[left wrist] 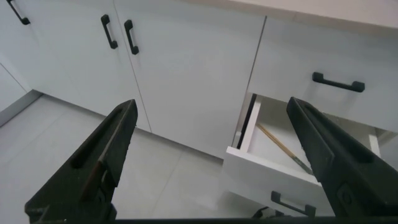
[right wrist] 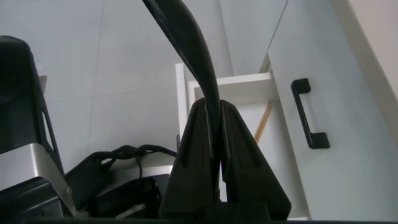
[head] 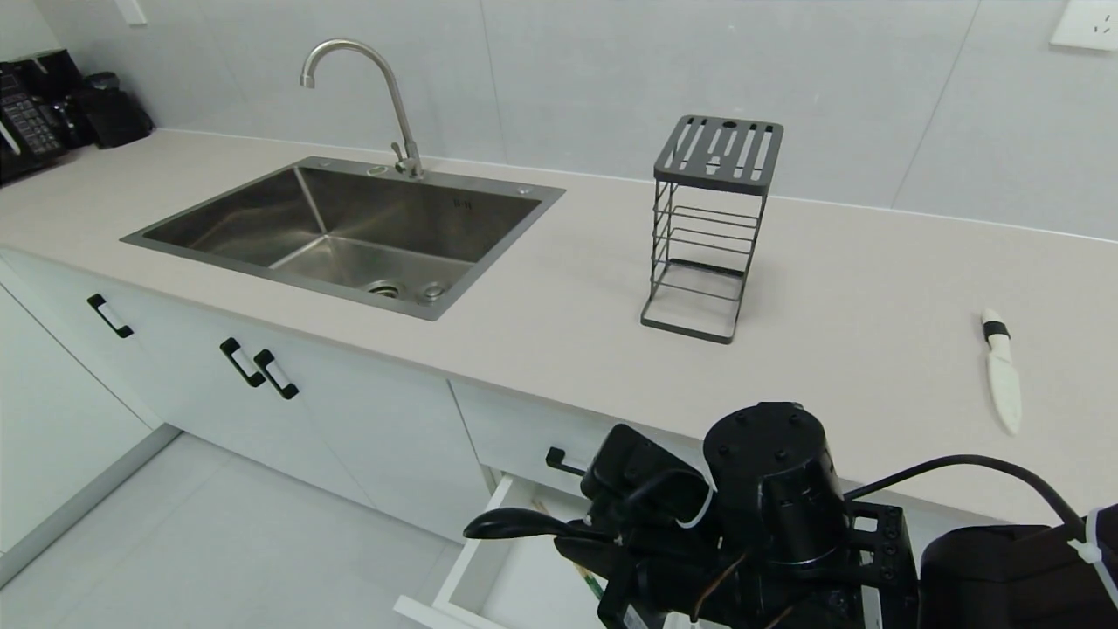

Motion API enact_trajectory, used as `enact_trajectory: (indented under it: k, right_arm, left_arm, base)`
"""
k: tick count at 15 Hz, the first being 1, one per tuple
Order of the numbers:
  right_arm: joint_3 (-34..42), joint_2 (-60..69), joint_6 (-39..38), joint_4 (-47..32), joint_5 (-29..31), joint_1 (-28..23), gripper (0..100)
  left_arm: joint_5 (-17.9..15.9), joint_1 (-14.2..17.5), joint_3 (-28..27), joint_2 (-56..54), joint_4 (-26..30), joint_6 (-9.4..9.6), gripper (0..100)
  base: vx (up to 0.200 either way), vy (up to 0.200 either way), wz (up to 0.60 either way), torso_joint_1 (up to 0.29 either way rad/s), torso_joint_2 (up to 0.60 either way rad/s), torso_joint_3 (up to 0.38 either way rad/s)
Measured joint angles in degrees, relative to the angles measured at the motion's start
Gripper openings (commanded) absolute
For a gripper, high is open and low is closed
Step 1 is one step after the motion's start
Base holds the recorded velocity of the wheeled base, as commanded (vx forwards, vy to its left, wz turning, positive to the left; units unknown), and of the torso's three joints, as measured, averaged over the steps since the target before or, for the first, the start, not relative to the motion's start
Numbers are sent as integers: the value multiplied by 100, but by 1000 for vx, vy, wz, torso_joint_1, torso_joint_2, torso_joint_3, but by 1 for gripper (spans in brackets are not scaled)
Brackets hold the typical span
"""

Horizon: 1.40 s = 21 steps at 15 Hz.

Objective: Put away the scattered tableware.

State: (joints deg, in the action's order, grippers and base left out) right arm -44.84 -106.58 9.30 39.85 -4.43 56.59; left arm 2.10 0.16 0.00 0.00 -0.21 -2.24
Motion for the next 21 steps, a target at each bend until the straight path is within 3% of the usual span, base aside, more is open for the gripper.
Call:
enact_trajectory:
  k: [13, 21]
  right_arm:
    - [-105, 7, -151, -55, 16, -4, 0]
    - [-89, 145, -252, -347, -44, 146, 0]
  left_arm:
    - [0, 0, -2, 0, -6, -2, 100]
    - [0, 2, 0, 0, -6, -2, 100]
  base:
    - [0, 0, 0, -256, 488, 227]
    - [0, 0, 0, -224, 326, 129]
